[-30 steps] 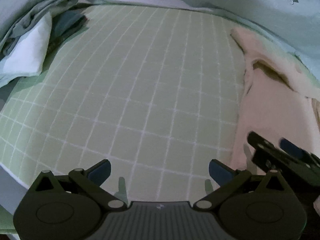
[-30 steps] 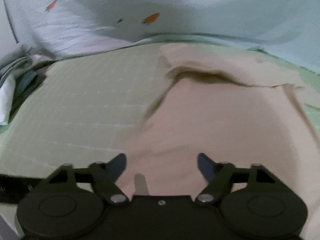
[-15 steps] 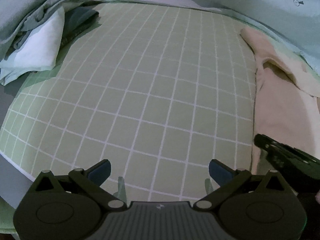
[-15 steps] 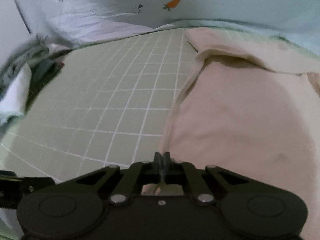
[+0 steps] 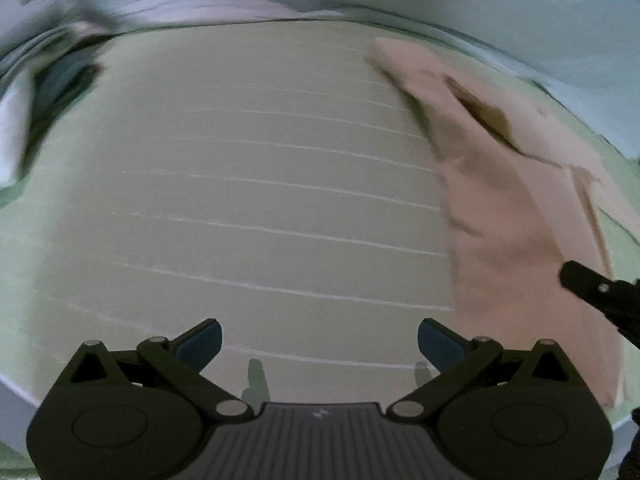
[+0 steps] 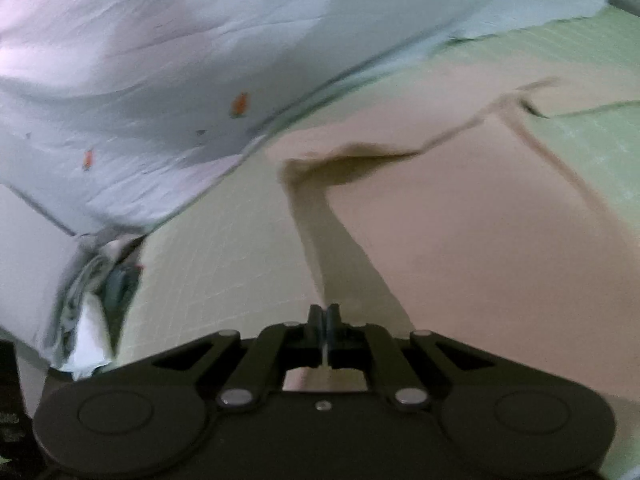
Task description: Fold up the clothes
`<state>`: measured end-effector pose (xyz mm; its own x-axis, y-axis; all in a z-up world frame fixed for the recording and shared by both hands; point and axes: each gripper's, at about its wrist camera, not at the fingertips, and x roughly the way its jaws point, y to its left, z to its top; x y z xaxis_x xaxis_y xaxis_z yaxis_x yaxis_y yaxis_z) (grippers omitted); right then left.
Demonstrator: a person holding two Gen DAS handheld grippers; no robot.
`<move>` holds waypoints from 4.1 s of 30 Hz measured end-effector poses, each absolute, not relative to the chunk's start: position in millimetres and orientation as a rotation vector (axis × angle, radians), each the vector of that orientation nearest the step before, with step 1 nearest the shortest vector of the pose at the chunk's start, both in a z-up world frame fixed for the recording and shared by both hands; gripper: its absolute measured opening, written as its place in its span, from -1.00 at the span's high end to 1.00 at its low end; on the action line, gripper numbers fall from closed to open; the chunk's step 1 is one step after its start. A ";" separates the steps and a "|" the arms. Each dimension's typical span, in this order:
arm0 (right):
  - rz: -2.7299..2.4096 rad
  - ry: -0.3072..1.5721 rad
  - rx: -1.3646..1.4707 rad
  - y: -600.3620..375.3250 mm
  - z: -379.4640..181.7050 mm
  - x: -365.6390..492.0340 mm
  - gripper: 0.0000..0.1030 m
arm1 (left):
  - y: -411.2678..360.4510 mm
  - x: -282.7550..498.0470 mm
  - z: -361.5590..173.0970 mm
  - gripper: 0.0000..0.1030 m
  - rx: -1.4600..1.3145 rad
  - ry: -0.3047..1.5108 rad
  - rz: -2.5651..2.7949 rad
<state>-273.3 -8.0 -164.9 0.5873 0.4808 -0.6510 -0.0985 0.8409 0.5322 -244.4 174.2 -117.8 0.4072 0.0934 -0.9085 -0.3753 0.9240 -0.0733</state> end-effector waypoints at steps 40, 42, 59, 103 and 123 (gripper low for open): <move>0.126 0.917 0.433 -161.5 -186.3 -74.5 0.05 | 259.1 -60.6 -123.8 -0.99 -0.689 0.956 0.573; 0.095 0.908 0.434 -169.3 -188.9 -49.5 0.05 | 267.3 -32.8 -128.1 -0.99 -0.704 0.942 0.584; 0.137 0.850 0.436 -186.9 -192.8 15.6 0.94 | 276.2 63.5 -165.2 0.82 -0.675 0.966 0.520; -0.219 0.825 0.465 -267.6 -226.2 20.7 0.58 | 214.6 105.1 -178.0 0.90 -0.439 0.905 0.417; -0.113 0.836 0.254 -237.3 -224.2 36.6 -0.19 | 243.4 55.4 -141.2 -0.21 -0.560 0.852 0.461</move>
